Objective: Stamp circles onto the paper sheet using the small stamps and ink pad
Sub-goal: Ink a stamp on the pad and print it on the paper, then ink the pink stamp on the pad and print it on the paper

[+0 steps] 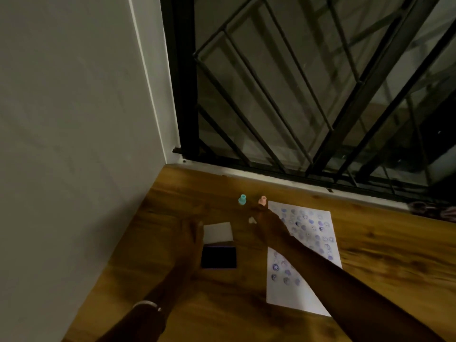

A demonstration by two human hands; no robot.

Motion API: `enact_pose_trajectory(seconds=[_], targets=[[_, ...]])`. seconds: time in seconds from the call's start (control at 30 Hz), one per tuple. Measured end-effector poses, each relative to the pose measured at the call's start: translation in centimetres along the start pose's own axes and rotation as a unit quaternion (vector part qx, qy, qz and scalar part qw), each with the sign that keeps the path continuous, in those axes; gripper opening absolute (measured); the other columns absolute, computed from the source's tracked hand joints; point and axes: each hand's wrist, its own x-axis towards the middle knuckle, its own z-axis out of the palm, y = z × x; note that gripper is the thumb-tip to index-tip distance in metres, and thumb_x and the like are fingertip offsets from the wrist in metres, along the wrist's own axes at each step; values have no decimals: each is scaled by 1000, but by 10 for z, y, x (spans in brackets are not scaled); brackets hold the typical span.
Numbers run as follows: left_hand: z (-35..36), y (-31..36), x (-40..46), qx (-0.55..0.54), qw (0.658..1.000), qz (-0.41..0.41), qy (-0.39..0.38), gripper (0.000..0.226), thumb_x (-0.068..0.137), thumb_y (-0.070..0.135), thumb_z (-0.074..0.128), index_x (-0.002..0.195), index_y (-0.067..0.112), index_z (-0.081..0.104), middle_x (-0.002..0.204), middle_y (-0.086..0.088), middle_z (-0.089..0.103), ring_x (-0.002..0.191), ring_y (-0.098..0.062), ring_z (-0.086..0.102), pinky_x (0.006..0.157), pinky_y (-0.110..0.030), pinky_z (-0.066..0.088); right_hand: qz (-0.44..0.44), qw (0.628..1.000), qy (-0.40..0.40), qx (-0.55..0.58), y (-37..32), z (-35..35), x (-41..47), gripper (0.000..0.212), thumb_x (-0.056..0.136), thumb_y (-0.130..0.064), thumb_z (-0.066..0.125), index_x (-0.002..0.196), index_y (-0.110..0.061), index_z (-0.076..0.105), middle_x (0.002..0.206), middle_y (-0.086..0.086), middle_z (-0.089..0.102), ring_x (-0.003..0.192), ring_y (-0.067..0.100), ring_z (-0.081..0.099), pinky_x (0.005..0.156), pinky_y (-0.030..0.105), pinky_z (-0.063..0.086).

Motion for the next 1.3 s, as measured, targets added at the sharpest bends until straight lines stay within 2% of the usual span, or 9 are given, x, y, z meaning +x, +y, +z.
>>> enact_pose_trajectory(seconds=[0.13, 0.3, 0.5, 0.67, 0.87, 1.0, 1.1, 1.2, 1.3], targets=[[3, -7, -1, 63, 997, 31, 6, 51, 92, 56, 40, 114, 13, 56, 112, -8, 60, 104, -25, 57, 89, -41, 50, -28, 1000, 7, 7, -3, 4, 22, 38, 91, -6, 53, 128, -16, 53, 138, 11, 52, 118, 31, 55, 93, 43, 52], [6, -10, 2, 87, 995, 56, 16, 74, 85, 75, 22, 122, 18, 52, 123, -5, 59, 113, -24, 54, 97, -41, 46, -72, 997, 12, -36, -19, 13, 52, 26, 92, -17, 56, 117, -11, 62, 129, 14, 60, 123, 32, 51, 108, 46, 34], [10, -17, 4, 98, 994, 53, 20, 65, 85, 74, 30, 122, 24, 46, 122, -2, 59, 112, -22, 55, 97, -42, 48, -91, 990, 40, -101, -31, 9, 81, 20, 88, -18, 58, 106, -18, 65, 120, 3, 63, 118, 28, 48, 100, 41, 22], [10, -16, 5, 115, 992, 52, 22, 67, 83, 75, 31, 121, 22, 47, 121, -4, 60, 112, -24, 57, 96, -44, 49, -96, 990, -23, -100, -21, 4, 98, 30, 91, -19, 57, 120, -15, 59, 129, 8, 59, 122, 26, 49, 110, 39, 30], [11, -17, 6, 136, 988, 71, 23, 59, 84, 71, 36, 116, 23, 49, 118, -1, 61, 111, -21, 57, 97, -39, 45, -80, 994, -4, -78, -16, 11, 101, 19, 88, -19, 57, 106, -15, 62, 116, 6, 64, 111, 26, 56, 104, 38, 33], [11, -19, 6, 124, 990, 65, 18, 60, 83, 71, 39, 117, 23, 49, 119, -1, 60, 111, -21, 56, 97, -40, 46, -59, 997, -16, -50, -12, 13, 98, 49, 89, -28, 61, 134, -14, 47, 140, 11, 51, 128, 29, 46, 115, 44, 23], [10, -18, 6, 116, 991, 68, 20, 60, 83, 70, 40, 117, 21, 51, 119, -2, 60, 111, -21, 56, 96, -41, 47, -45, 998, 45, 4, -6, 7, 84, 56, 91, -34, 58, 140, -12, 40, 138, 15, 51, 128, 33, 46, 112, 51, 30], [8, -16, 5, 104, 993, 60, 19, 63, 82, 70, 38, 119, 20, 51, 121, -2, 60, 113, -22, 55, 98, -44, 46, 4, 989, 135, -67, 13, 0, 66, 45, 94, -29, 47, 136, -12, 43, 135, 14, 53, 126, 31, 47, 106, 49, 36], [6, -14, 4, 67, 997, 44, 10, 70, 80, 74, 36, 124, 21, 49, 125, -2, 57, 116, -20, 53, 98, -42, 47, 58, 989, 109, -86, 33, -4, 50, 42, 94, -30, 51, 133, -14, 47, 136, 13, 50, 125, 32, 46, 104, 48, 37]])
